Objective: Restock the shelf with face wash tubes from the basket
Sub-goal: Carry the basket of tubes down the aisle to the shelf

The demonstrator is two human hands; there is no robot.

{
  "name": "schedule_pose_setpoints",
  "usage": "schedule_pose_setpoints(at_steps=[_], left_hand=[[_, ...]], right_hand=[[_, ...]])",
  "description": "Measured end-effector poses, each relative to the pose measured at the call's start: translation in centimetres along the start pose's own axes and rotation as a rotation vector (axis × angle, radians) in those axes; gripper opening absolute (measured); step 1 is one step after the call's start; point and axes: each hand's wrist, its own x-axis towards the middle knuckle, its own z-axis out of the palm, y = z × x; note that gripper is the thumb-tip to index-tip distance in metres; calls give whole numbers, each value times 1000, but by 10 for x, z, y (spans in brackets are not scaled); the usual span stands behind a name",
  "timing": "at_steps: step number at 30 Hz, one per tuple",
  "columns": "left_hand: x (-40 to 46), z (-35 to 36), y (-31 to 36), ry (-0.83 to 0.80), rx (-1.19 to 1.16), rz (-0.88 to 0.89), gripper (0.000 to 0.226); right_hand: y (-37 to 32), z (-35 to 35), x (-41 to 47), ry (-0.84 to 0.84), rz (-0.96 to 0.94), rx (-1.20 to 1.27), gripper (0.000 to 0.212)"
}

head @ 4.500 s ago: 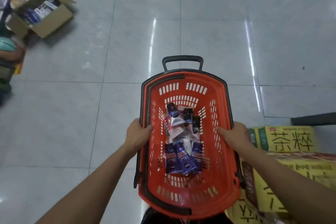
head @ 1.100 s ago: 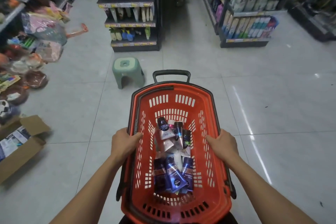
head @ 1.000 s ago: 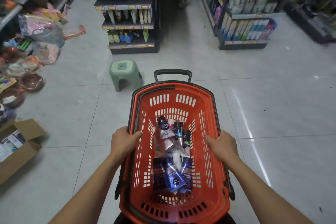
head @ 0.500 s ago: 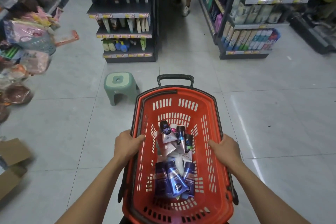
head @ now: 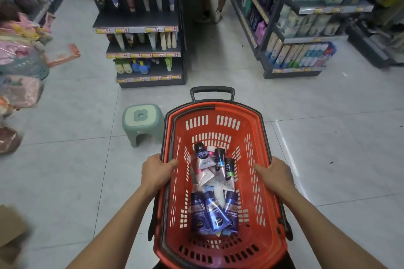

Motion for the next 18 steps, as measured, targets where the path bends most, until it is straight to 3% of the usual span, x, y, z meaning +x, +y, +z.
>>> schedule_pose_setpoints(at_steps=[9, 18], left_hand=[[80, 2, 56, 15, 17, 8, 34], [162, 39, 149, 63, 11, -10, 37]], right_hand=[[-46, -1, 82, -1, 13, 42, 45], [-93, -47, 217, -35, -70, 73, 33]])
